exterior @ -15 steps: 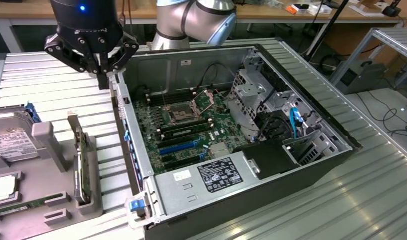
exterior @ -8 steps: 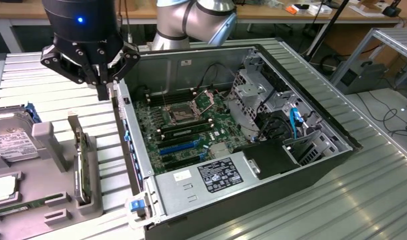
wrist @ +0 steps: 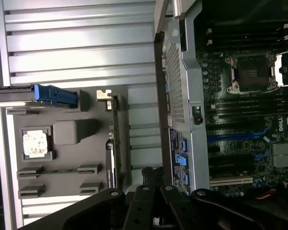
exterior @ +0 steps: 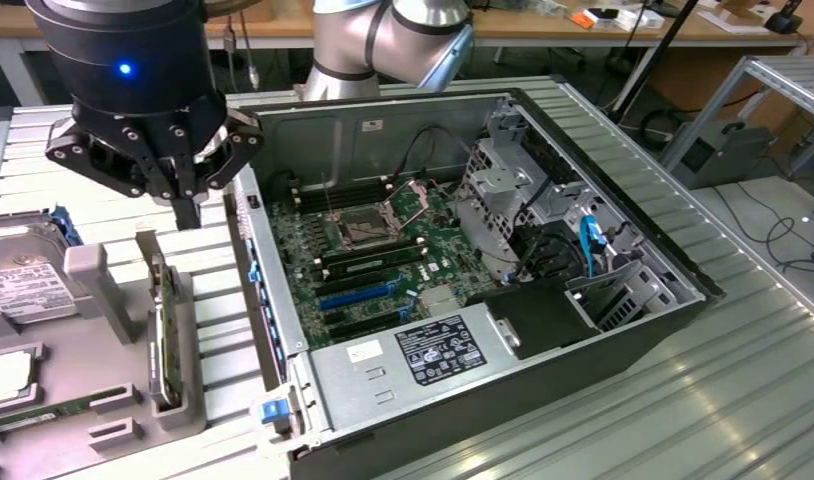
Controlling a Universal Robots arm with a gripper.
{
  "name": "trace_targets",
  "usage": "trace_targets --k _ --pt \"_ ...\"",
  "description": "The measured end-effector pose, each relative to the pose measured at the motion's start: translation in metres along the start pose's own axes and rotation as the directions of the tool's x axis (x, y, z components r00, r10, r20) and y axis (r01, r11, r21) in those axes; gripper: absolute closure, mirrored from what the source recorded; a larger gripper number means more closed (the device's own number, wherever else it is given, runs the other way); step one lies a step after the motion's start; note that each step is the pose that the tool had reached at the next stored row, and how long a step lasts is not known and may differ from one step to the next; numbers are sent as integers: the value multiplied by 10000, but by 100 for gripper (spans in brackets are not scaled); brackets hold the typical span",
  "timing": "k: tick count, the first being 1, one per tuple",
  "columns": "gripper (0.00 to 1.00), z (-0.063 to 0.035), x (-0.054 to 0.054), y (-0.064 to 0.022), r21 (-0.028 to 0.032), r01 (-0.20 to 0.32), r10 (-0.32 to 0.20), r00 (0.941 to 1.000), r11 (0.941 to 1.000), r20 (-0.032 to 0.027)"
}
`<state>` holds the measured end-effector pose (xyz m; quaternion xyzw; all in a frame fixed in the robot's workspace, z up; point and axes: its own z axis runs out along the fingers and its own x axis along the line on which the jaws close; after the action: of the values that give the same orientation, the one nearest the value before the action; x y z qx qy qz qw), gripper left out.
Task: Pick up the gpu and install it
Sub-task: 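Reach for the gpu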
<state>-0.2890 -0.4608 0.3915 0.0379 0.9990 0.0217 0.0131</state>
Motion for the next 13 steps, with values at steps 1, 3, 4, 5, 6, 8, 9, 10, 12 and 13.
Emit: trace_targets --k 1,3,4,5,6,8,9,10,12,13 --pt "89 -1 17 -43 -1 0 0 10000 10000 1" --pt "89 -3 53 -135 -1 0 0 10000 10000 1" --pt "89 -4 65 -186 0 0 0 10000 10000 0" --pt "89 -4 72 -216 1 0 0 10000 10000 -1" --pt "89 -3 78 -247 0 0 0 10000 10000 0" --pt "89 -2 86 -314 0 1 -1 10000 10000 0" --pt "89 -2 90 -341 1 0 0 10000 10000 -1" --pt "89 -2 90 -346 1 0 0 10000 10000 0" --pt "89 -2 90 -347 1 0 0 10000 10000 0" --pt "89 -1 90 -347 0 0 0 10000 10000 0"
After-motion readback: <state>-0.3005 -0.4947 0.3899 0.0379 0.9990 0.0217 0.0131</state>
